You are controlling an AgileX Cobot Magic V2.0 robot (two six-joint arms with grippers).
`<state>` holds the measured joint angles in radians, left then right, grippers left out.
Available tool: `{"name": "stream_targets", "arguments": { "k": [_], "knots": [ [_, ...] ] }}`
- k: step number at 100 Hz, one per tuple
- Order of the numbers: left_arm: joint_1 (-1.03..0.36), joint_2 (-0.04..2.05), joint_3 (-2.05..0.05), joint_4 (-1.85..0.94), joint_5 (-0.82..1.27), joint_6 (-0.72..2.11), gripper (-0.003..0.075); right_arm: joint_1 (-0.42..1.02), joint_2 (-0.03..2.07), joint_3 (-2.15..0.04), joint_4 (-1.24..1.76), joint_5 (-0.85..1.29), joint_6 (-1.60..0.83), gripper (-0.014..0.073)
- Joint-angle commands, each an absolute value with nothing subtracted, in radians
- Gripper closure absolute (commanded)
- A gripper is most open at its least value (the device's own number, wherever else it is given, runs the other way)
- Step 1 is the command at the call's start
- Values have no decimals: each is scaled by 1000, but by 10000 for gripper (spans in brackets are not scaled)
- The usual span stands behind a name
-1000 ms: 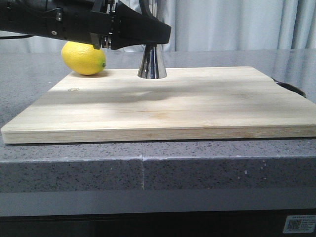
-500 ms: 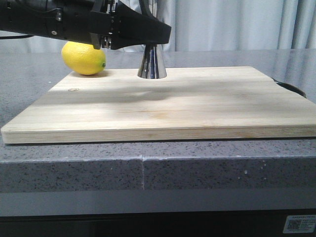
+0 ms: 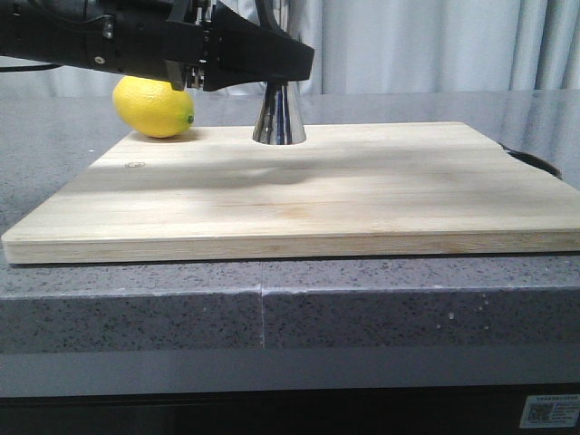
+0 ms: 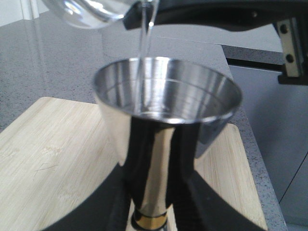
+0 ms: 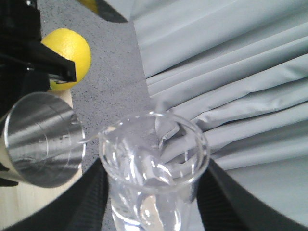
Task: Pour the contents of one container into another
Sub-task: 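Tilt the beaker further with the right gripper to start pouring, then hold the beaker tilted with the right gripper, pouring liquid into the jigger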
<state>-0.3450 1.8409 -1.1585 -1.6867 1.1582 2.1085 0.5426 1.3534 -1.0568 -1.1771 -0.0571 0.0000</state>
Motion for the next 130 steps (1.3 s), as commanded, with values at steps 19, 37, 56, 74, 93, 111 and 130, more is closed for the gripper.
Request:
{"name": "stream_targets", "arguments": {
  "k": [19,37,56,74,93,111,130],
  "knots": [
    [-355,1789,-1186,-1755,1249,2101,554,542,1314,-1095,-1198,-96,-7,336],
    [-355,1789,-1186,-1755,1249,2101,554,542,1314,-1095,-1205,-96,-7,336],
    [-355,1789,-1186,-1755,1249,2101,554,542,1314,-1095,-1226,-96,-7,336],
    [-355,1789,-1186,-1755,1249,2101,554,542,1314,-1095,-1231,-96,-7,336],
    [-355,1789,-1186,-1755,1249,2101,554,542,1314,-1095,-1253,-96,-7,336],
    [-355,1789,-1186,-1755,1249,2101,554,542,1314,-1095,-1262,-96,-7,336],
    [-355,1789,-1186,-1755,1249,2101,554,542,1314,-1095,-1280,-96,-7,336]
  ]
}}
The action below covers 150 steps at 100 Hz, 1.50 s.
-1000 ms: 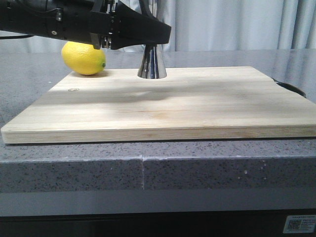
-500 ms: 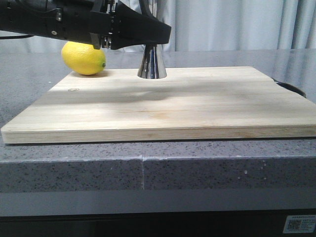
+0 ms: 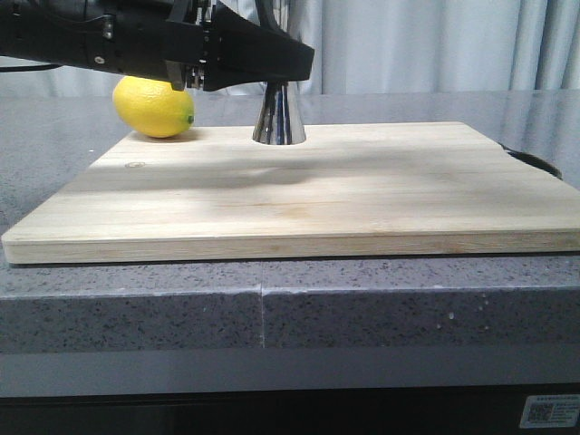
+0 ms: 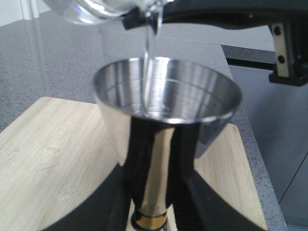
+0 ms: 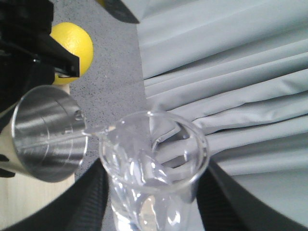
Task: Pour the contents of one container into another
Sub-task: 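Hold the beaker tilted with the right gripper, pouring liquid into the jigger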
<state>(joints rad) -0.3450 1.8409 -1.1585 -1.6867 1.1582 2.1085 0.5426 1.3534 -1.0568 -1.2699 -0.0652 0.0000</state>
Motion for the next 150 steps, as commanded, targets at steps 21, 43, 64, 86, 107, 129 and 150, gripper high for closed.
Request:
{"name": "stream_targets", "arguments": {
  "k": [21,43,64,86,107,129,150],
  "knots": [
    [-355,1789,-1186,-1755,1249,2101,554,542,1314,-1095,-1303,-96,-7,336],
    [-355,1789,-1186,-1755,1249,2101,554,542,1314,-1095,-1325,-96,-7,336],
    [-355,1789,-1186,-1755,1249,2101,554,542,1314,-1095,-1338,-96,-7,336],
    [-355,1789,-1186,-1755,1249,2101,554,542,1314,-1095,-1360,-96,-7,336],
    [-355,1789,-1186,-1755,1249,2101,554,542,1314,-1095,-1377,-96,-7,336],
    [-355,1789,-1186,-1755,1249,2101,554,542,1314,-1095,-1390,-96,-7,336],
    [-355,1789,-1186,-1755,1249,2101,554,542,1314,-1095,-1416,-96,-7,336]
  ]
}}
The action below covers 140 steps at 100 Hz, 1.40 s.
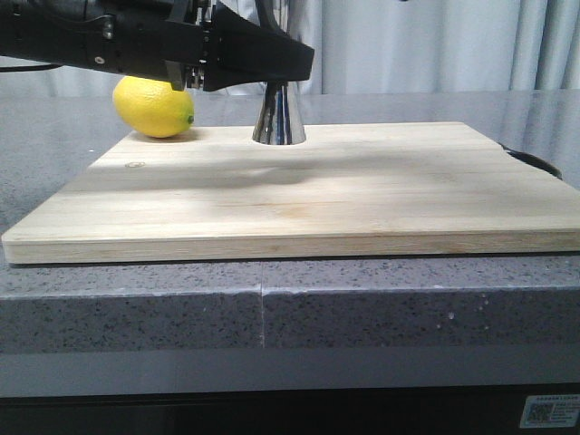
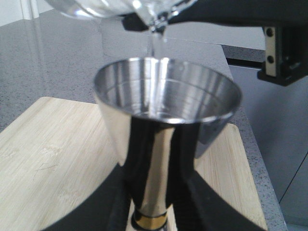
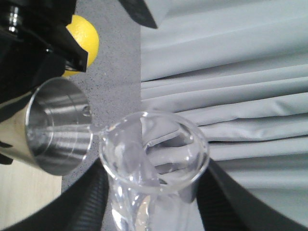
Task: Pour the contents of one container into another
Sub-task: 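Hold the beaker tilted with the right gripper, pouring liquid into the jigger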
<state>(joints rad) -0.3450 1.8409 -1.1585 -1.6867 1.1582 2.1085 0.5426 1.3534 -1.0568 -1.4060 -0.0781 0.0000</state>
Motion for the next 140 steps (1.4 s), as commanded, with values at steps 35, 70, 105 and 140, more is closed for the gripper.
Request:
{"name": "stream_targets", "arguments": {
  "k": [35,70,105,140],
  "knots": [
    [-355,1789,-1186,-1755,1249,2101,554,542,1314,-1095,-1460,-96,-7,336],
    [-355,1789,-1186,-1755,1249,2101,554,542,1314,-1095,-1483,-96,-7,336],
    [-355,1789,-1186,-1755,1249,2101,554,542,1314,-1095,-1512,-96,-7,336],
    [-355,1789,-1186,-1755,1249,2101,554,542,1314,-1095,-1542,-96,-7,336]
  ]
}}
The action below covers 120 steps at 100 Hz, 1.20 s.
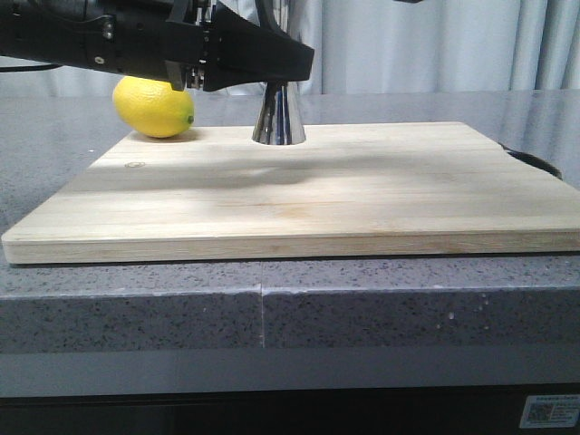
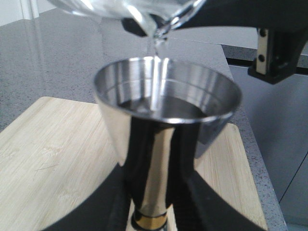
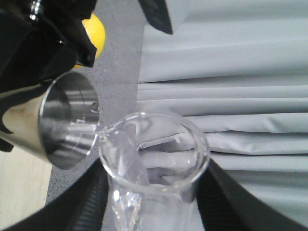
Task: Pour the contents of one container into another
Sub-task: 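Hold the beaker tilted with the right gripper, pouring liquid into the jigger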
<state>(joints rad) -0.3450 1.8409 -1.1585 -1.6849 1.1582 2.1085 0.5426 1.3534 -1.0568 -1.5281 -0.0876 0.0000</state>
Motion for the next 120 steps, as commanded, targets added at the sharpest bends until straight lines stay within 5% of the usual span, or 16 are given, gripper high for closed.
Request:
{"name": "stream_targets", "arguments": {
  "k": [1,120],
  "knots": [
    [-355,1789,-1186,-1755,1249,2101,554,542,1314,-1095,-1542,-96,-7,336],
    [-355,1789,-1186,-1755,1249,2101,554,542,1314,-1095,-1591,-96,-7,336]
  ]
}}
